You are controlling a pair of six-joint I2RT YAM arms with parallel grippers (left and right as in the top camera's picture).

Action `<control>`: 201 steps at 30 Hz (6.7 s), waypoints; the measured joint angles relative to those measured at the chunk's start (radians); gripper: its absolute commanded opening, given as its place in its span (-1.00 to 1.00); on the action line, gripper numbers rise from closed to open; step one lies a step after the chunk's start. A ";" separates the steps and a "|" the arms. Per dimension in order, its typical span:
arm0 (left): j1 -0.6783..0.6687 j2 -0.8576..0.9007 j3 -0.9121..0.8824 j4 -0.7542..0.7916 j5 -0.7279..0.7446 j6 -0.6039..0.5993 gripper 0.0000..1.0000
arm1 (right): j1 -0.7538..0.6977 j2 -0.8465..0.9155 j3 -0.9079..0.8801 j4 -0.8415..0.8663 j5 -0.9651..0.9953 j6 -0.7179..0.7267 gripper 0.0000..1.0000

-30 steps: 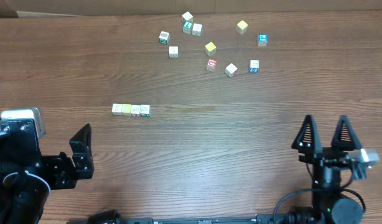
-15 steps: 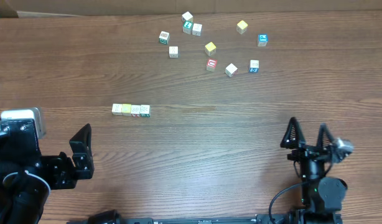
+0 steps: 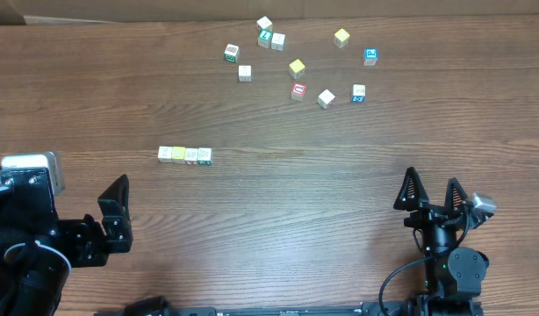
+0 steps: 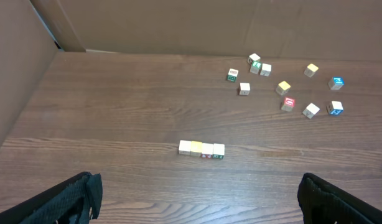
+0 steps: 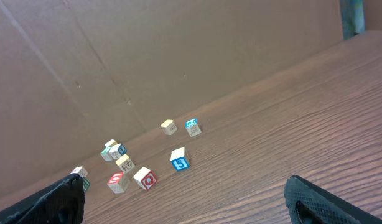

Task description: Form a horizontal line

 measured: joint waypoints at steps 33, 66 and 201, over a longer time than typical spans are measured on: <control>-0.085 -0.615 -0.940 0.639 0.000 -0.129 0.99 | 0.000 0.000 0.000 -0.001 0.000 0.000 1.00; -0.171 -0.919 -1.689 1.103 -0.036 -0.169 0.99 | 0.000 0.000 0.000 -0.001 0.000 0.000 1.00; -0.203 -0.921 -1.865 1.420 -0.129 -0.198 0.99 | 0.000 0.000 0.000 0.000 -0.001 0.000 1.00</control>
